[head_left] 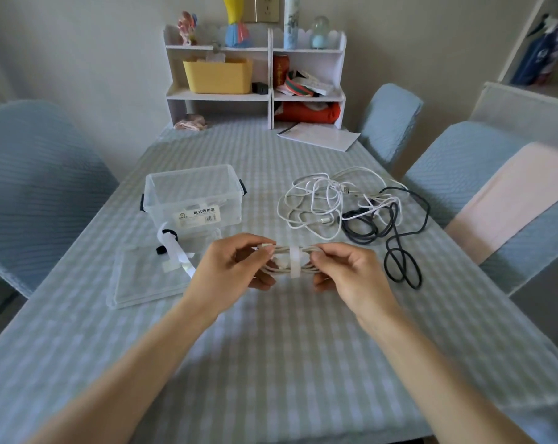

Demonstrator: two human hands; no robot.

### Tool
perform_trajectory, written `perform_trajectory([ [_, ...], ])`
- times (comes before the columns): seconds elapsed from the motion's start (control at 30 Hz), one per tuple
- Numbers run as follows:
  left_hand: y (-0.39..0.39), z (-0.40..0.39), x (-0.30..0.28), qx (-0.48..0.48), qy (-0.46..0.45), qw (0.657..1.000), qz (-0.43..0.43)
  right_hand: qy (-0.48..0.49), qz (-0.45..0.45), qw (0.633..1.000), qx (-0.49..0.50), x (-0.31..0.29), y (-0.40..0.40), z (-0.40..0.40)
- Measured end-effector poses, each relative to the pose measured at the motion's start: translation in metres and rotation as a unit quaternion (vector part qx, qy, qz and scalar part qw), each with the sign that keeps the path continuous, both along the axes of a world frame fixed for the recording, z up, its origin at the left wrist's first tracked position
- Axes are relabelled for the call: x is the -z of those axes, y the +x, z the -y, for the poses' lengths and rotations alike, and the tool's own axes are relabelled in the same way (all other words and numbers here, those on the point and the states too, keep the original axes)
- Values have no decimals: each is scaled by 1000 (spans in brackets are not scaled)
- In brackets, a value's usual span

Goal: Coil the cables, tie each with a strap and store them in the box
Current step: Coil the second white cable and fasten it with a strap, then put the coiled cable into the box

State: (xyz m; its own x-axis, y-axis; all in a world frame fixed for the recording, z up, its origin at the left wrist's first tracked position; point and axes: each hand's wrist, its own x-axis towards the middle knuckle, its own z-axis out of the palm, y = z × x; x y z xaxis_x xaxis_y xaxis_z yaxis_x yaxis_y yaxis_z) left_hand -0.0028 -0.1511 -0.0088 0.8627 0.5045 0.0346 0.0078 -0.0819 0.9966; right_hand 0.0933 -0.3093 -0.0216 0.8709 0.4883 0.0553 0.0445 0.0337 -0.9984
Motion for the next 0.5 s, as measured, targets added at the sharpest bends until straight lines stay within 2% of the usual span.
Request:
perform_trajectory([
  [0.17, -6, -4, -5, -57, -124, 990, -21, -17, 136, 991, -2, -7, -4, -8],
  [0.23, -14, -6, -6, -72, -107, 992, -8, -19, 113, 993, -15, -11, -5, -15],
  [0.4, -34, -29, -21, -74, -28, 997, 19, 11, -18, 998, -61, -32, 1, -38],
  [0.5, -40, -59, -34, -100, -43, 994, 16, -3, -42, 997, -66, -46, 6, -52],
])
